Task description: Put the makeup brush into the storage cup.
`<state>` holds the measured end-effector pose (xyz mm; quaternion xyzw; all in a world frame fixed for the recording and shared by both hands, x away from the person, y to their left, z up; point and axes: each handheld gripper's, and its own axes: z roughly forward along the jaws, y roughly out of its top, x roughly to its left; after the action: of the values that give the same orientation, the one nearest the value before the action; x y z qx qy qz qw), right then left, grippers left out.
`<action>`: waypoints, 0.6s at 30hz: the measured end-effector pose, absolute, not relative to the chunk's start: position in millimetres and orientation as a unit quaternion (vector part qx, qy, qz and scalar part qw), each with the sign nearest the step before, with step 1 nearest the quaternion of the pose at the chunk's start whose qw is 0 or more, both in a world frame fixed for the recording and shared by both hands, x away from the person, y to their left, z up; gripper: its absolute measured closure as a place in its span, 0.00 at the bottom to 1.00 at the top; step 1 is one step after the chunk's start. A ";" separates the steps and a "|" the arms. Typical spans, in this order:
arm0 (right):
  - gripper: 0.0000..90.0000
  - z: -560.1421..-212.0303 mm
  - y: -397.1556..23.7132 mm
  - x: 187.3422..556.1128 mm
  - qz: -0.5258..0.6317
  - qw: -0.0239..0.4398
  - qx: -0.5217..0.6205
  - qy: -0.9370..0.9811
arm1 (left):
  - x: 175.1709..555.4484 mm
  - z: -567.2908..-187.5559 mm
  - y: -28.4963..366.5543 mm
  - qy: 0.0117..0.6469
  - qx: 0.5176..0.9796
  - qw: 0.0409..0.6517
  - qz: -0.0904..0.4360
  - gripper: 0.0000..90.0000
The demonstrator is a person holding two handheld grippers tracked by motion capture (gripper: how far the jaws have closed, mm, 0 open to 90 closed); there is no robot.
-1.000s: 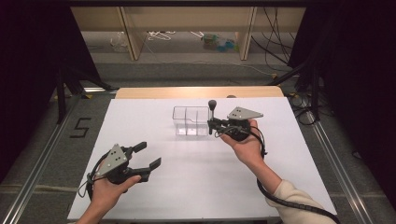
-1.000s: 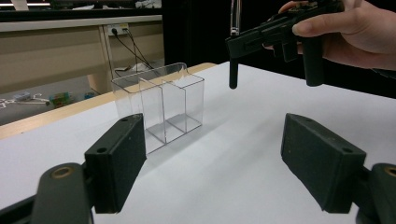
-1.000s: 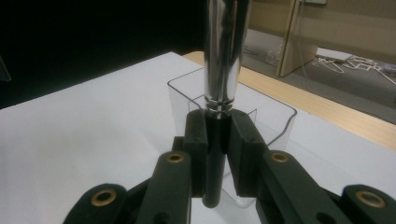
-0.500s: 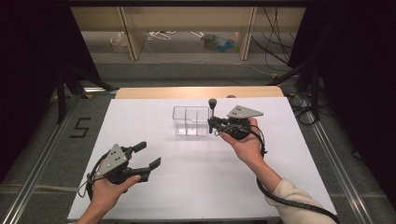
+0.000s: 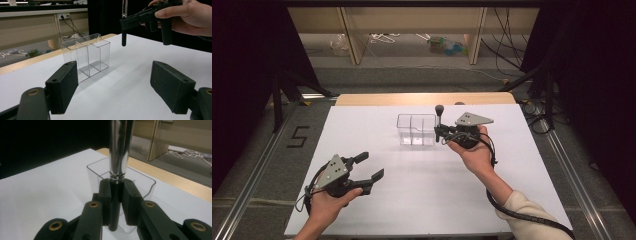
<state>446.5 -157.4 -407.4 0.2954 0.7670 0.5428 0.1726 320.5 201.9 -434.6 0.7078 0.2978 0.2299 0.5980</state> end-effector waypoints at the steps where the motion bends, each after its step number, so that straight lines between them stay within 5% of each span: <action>1: 0.88 -407.1 -157.5 446.4 0.540 0.173 0.296 0.769 | 320.5 -434.7 201.8 0.298 0.708 0.598 0.230 0.25; 18: 0.88 -407.1 -155.7 448.9 0.543 0.174 0.296 0.766 | 320.2 -434.8 201.8 0.298 0.708 0.598 0.230 0.25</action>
<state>448.9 -155.7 -407.1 0.2956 0.7664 0.5431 0.1741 320.2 201.8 -434.8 0.7076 0.2979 0.2298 0.5982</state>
